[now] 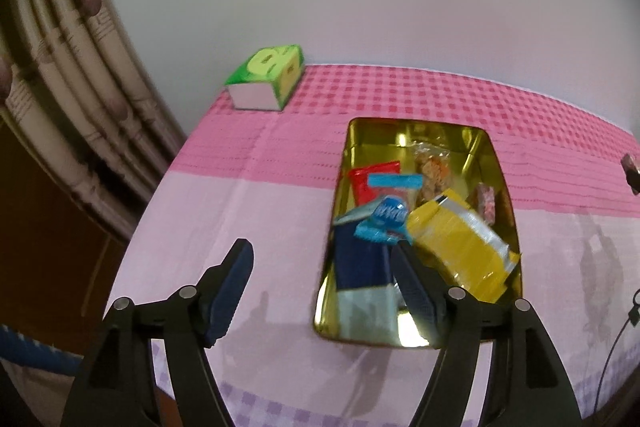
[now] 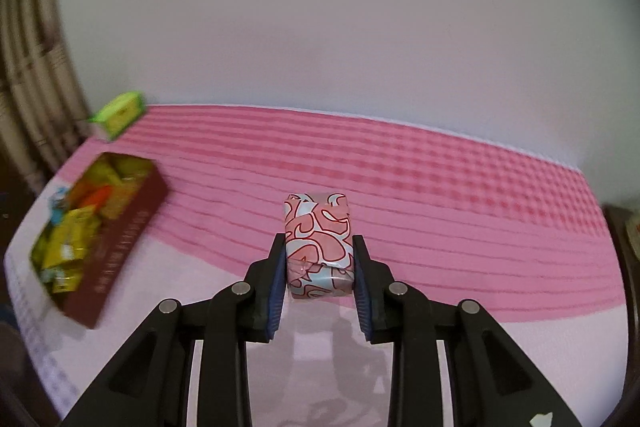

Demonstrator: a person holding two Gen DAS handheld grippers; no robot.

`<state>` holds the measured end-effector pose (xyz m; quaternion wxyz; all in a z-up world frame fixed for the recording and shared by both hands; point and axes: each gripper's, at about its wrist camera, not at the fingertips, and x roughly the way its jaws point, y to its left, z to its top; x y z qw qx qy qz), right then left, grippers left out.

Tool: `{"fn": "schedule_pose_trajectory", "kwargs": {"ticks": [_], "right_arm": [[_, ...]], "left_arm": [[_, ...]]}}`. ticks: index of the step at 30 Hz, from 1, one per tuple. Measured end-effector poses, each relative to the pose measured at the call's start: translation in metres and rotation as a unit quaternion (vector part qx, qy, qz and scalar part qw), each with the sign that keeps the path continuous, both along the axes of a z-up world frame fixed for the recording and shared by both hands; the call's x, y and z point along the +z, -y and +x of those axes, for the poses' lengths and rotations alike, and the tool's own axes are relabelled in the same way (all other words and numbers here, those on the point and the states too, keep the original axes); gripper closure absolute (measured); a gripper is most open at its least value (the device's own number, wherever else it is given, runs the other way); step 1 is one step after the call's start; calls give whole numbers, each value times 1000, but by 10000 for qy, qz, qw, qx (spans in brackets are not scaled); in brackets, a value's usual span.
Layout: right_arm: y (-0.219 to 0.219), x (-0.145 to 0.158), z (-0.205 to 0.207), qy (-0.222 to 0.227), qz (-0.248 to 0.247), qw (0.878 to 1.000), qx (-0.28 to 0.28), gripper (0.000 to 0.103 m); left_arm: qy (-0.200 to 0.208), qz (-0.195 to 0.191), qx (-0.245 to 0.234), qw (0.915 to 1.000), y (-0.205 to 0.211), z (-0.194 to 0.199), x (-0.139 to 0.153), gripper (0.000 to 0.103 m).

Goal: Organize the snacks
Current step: 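Carry the blue candy into the tin and open the left tool, then carry the pink candy into the tin and open the right tool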

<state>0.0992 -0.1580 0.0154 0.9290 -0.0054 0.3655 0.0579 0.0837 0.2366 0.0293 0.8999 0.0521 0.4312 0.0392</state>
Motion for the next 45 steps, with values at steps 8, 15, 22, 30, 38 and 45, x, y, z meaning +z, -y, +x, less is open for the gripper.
{"fn": "schedule_pose_trajectory", "kwargs": {"ticks": [8, 15, 22, 30, 38, 45], "right_arm": [[-102, 12, -4, -32, 276, 9950, 963, 76], [-188, 10, -13, -148, 375, 9838, 1750, 76], [-247, 1, -25, -276, 235, 9730, 2280, 76], [-278, -19, -24, -487, 30, 9674, 2484, 76], [-287, -33, -13, -470, -395, 9704, 2337, 76], [-283, -36, 4, -447, -555, 9756, 2077, 76]], "left_arm": [[25, -46, 237, 9997, -20, -27, -6, 31], [4, 113, 362, 9993, -32, -43, -14, 31], [-54, 145, 429, 9990, -41, -51, -20, 31], [-140, 34, 457, 9988, -48, -52, -26, 31], [-164, -73, 430, 9989, -50, -51, -27, 31], [-145, -75, 356, 9992, -45, -52, -27, 31]]}}
